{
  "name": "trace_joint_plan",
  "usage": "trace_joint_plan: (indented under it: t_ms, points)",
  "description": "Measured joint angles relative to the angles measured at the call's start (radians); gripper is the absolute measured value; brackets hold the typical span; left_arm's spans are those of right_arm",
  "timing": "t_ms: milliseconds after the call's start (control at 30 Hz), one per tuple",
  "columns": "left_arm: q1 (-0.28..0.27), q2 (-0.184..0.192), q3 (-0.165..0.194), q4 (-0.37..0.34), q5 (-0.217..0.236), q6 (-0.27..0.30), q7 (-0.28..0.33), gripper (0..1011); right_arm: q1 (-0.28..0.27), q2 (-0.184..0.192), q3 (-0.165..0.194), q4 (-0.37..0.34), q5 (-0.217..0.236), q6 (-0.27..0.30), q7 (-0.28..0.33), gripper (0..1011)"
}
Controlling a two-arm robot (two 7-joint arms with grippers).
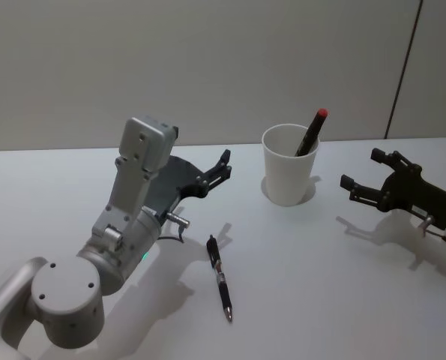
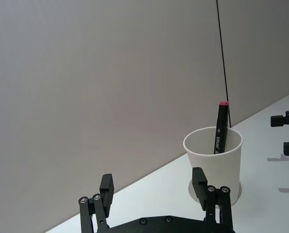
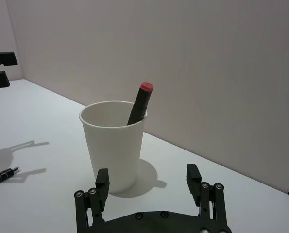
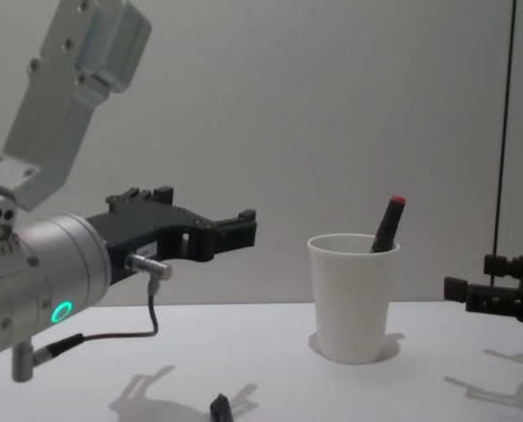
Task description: Place the pen into the pen holder.
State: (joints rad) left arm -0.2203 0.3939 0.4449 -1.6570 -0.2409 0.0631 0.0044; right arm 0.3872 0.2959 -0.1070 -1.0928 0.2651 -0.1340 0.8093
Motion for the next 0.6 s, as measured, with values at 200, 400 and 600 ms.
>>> trace_joint_plan:
  t_ms: [200,400,600]
  points:
    - [0.018,0.012,-0.010,-0.039,-0.054,0.071,0.016,1001,-0.001,0.000,0.000,-0.001,0.000,0.000,0.000,1002]
    - [0.034,0.025,-0.019,-0.083,-0.110,0.158,0.028,1001,-0.001,0.000,0.000,-0.002,0.000,0.000,0.000,1002]
    - [0.045,0.031,-0.025,-0.121,-0.157,0.259,0.043,1001,-0.001,0.000,0.000,-0.002,0.000,0.000,0.000,1002]
